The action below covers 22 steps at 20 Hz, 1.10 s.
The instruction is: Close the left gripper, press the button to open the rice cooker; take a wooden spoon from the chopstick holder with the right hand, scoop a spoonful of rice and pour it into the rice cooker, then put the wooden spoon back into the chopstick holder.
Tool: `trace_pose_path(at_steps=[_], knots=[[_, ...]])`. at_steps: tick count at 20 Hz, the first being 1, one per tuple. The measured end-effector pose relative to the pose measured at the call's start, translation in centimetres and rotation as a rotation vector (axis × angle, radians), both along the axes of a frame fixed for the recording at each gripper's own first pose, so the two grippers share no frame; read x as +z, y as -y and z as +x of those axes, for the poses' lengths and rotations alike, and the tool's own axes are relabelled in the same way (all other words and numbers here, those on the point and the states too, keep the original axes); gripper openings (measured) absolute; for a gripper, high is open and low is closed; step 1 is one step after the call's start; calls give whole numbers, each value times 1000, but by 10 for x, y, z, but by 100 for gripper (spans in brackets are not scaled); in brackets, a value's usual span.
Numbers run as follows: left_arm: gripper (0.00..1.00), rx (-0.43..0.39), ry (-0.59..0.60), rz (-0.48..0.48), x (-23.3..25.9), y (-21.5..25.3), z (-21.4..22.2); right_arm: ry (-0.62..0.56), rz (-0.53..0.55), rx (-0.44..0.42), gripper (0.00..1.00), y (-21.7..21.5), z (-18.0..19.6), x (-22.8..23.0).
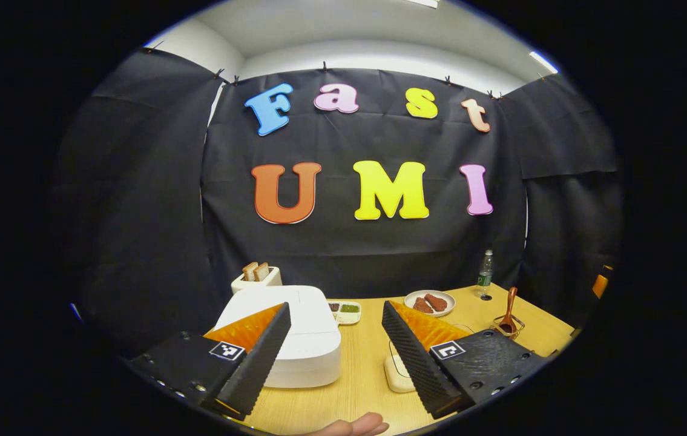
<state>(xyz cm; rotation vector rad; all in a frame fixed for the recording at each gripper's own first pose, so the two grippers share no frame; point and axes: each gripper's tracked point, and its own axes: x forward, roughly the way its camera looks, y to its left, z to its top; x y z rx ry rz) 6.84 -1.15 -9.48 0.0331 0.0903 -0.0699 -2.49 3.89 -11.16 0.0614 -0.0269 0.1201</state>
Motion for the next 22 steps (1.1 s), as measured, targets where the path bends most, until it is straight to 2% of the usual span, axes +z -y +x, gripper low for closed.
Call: trace_pose_path(at_steps=[10, 12, 16, 17, 20, 22], knots=[[96, 44, 110, -54, 18, 2, -96, -22, -41, -55, 100, 4, 4, 15], [94, 3, 111, -71, 12, 14, -110, -34, -44, -55, 100, 1, 4, 16], [94, 12, 129, -44, 10, 25, -118, -41, -25, -60, 100, -6, -5, 24], [93, 0, 129, -16, 7, 31, -120, -39, -37, -50, 96, -9, -10, 23], [94, 11, 149, 34, 9, 33, -120, -3, -7, -74, 100, 1, -19, 30], [95, 16, 138, 17, 5, 34, -123, 0, 14, -85, 100, 4, -21, 29]])
